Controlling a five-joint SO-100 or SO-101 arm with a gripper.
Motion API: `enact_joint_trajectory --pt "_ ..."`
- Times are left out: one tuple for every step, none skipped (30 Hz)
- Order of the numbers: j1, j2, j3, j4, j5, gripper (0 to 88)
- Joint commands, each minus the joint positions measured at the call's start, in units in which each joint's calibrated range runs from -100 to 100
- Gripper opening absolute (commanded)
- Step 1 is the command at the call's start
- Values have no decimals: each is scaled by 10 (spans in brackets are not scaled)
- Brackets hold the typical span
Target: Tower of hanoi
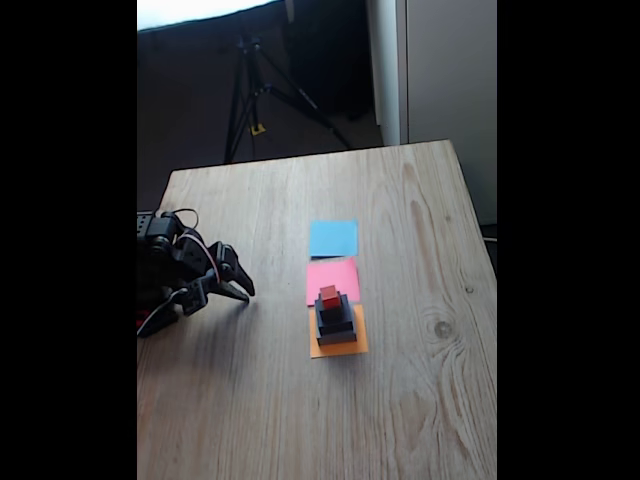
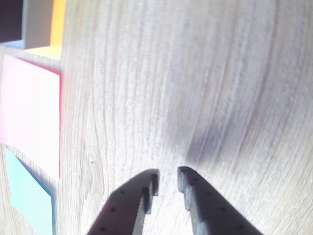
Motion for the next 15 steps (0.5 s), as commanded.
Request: enact_joint_trajectory --pt "9 86 -106 -14 102 8" --pt "11 108 -138 -8 174 8" --pt "15 136 -178 0 264 8" --pt "20 159 -211 4 320 8" --pt "27 181 -248 6 335 9" --pt "33 201 -282 13 355 12" --pt "39 218 -319 23 388 18" --pt "45 231 -348 30 416 25" --pt "52 245 -383 41 455 31" --pt "57 258 -417 54 493 36" --pt "62 273 -451 66 542 41" --pt "68 284 -476 76 585 45" --pt "76 296 -503 86 626 53" --pt "83 308 -531 95 656 61" --pt "90 320 -556 104 686 68"
